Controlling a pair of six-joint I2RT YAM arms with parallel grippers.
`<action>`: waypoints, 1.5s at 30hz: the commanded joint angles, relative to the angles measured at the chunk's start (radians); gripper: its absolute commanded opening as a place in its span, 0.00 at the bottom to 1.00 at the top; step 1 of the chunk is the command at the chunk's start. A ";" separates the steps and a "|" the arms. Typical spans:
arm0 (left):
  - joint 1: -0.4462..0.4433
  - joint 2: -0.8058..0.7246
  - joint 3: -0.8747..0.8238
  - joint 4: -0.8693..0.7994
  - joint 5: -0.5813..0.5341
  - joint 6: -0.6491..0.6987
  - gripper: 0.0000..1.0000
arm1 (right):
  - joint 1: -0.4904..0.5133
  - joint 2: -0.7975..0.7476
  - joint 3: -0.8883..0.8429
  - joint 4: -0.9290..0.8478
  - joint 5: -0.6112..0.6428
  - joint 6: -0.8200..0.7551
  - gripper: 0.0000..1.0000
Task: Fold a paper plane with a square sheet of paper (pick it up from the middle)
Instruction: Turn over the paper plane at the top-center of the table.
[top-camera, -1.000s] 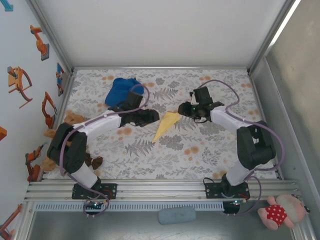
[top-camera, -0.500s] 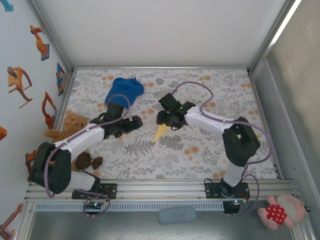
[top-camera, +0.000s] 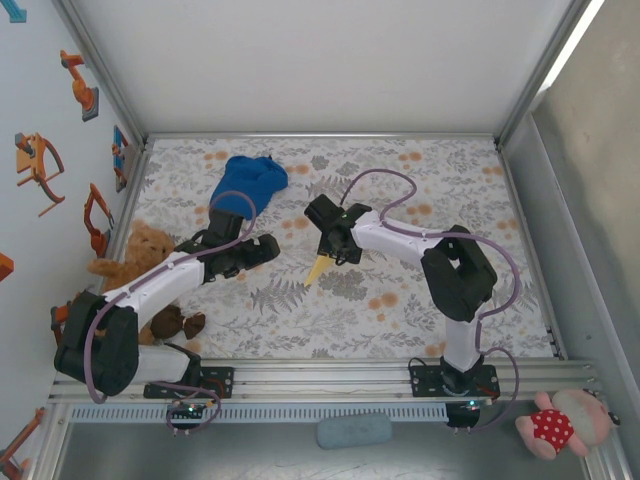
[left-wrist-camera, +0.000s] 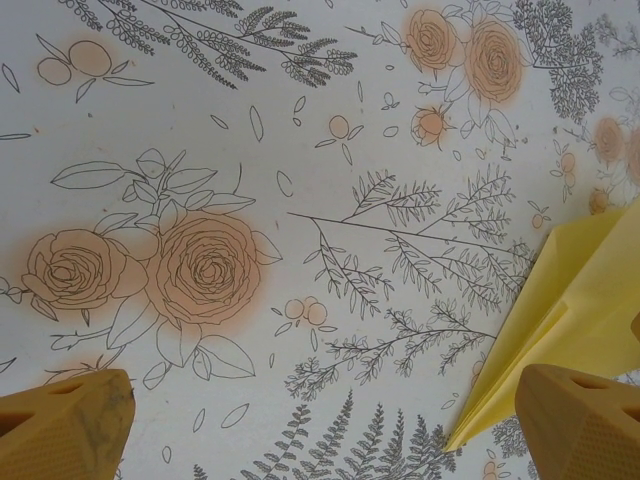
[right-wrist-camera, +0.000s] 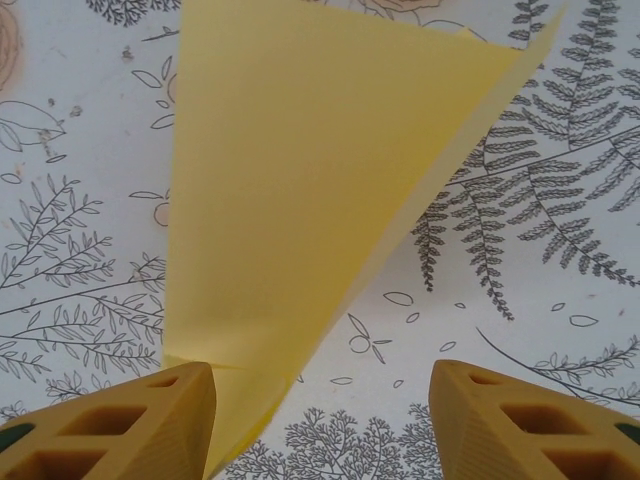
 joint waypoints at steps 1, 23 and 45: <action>0.008 0.002 -0.010 -0.017 0.009 0.029 0.97 | 0.008 -0.037 0.000 -0.037 0.054 0.064 0.54; 0.012 -0.030 -0.012 -0.036 -0.009 0.015 0.96 | 0.007 -0.076 -0.077 0.040 0.039 0.123 0.04; 0.038 -0.104 -0.067 0.082 0.099 -0.084 0.91 | -0.090 -0.114 -0.234 0.636 -0.586 -0.279 0.00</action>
